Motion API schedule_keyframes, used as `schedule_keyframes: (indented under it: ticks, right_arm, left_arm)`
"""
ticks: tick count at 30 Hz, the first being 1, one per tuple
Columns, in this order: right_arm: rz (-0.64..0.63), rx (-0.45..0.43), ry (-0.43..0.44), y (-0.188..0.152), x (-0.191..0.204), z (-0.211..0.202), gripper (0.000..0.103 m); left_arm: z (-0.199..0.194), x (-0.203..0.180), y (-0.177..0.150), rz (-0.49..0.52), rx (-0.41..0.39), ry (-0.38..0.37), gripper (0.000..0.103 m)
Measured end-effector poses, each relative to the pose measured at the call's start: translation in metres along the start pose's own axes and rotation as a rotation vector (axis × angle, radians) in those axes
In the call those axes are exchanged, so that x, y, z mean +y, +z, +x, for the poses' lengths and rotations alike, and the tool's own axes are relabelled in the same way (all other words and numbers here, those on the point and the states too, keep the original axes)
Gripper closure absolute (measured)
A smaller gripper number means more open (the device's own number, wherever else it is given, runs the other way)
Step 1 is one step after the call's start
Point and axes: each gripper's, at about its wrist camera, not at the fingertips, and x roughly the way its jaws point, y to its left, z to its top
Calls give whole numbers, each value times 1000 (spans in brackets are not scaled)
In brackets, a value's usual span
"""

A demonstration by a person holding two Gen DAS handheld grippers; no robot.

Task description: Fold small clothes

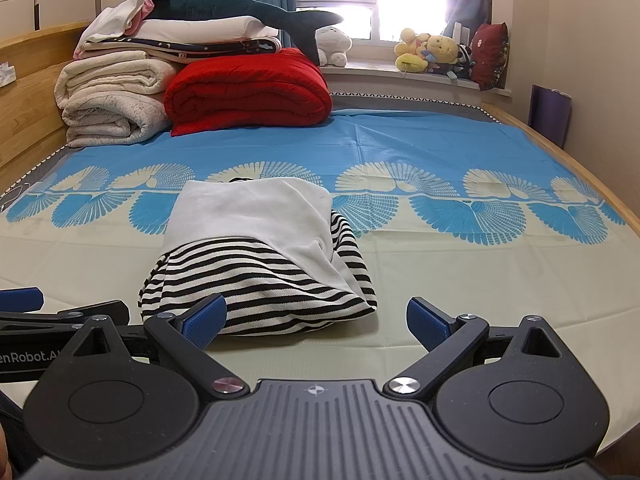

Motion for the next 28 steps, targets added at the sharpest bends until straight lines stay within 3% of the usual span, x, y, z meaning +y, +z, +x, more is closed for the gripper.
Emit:
schedule_keyframes:
  ticks: [28]
  right_arm:
    - [3, 1, -2, 1, 1, 0, 7]
  left_arm:
    - [0, -3, 0, -6, 2, 1, 0]
